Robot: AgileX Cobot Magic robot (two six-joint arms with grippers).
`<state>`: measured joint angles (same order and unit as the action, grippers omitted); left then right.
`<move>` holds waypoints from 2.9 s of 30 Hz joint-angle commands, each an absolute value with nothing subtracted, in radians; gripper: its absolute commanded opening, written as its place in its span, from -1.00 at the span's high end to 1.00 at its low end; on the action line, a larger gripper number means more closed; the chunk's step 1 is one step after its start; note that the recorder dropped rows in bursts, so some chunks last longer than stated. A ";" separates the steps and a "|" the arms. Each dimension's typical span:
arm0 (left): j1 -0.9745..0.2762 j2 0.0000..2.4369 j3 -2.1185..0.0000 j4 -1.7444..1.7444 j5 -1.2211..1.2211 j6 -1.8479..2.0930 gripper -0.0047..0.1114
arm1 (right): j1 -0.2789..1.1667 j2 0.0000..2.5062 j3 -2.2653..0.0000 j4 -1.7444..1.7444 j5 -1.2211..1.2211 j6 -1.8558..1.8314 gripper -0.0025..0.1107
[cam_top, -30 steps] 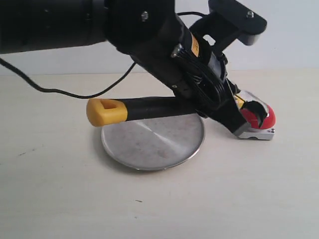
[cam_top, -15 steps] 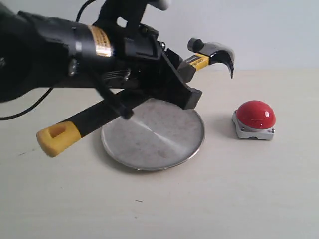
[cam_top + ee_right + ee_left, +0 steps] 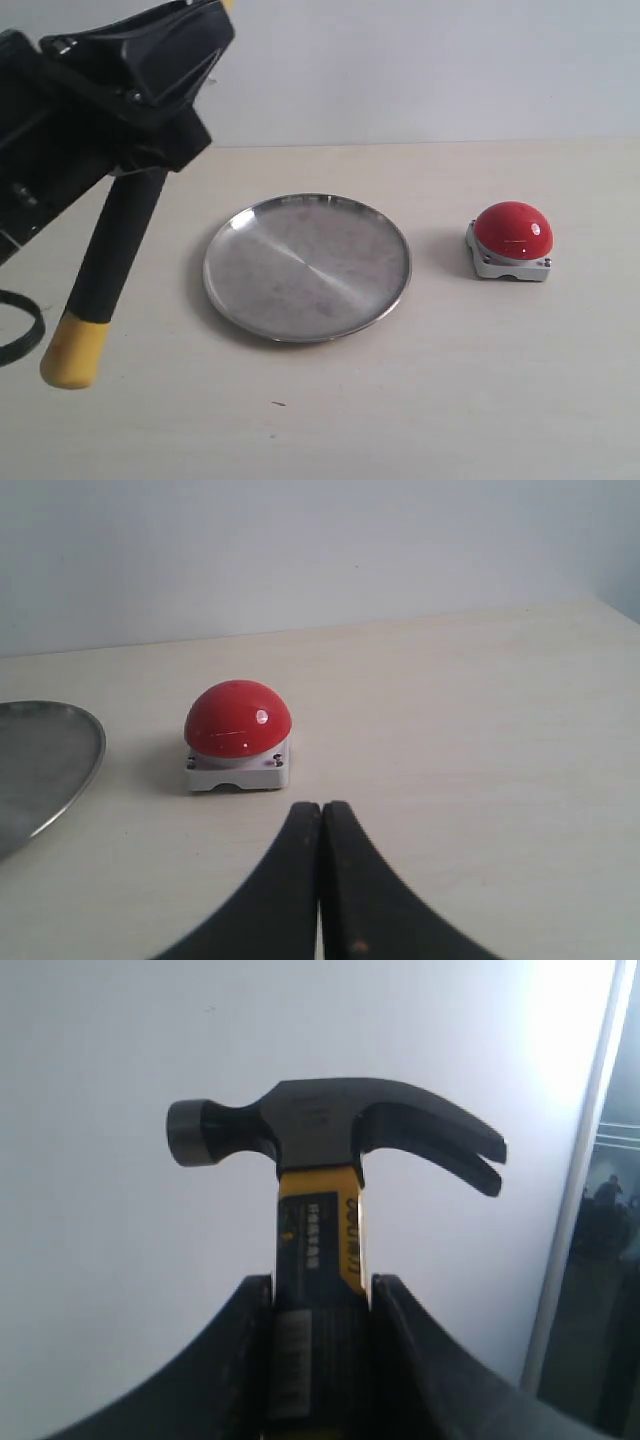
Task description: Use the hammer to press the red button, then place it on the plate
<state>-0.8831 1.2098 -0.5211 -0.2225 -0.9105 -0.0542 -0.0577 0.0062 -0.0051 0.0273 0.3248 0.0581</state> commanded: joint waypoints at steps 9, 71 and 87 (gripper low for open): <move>-0.880 1.138 -0.354 -0.244 -1.221 -0.176 0.92 | -0.063 0.000 0.000 -0.020 0.186 0.050 0.96; -0.880 1.131 -0.341 -0.302 -1.221 -0.134 0.92 | 0.906 1.175 -0.437 -1.684 -0.097 2.012 0.96; -0.880 1.131 -0.370 -0.323 -1.221 -0.134 0.92 | 1.315 1.165 -0.551 -1.655 0.342 2.128 0.95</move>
<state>-0.8831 1.1490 -0.3546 -0.3285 -1.1384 -0.1388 1.2696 1.1725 -0.5411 -1.6467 0.2302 2.1219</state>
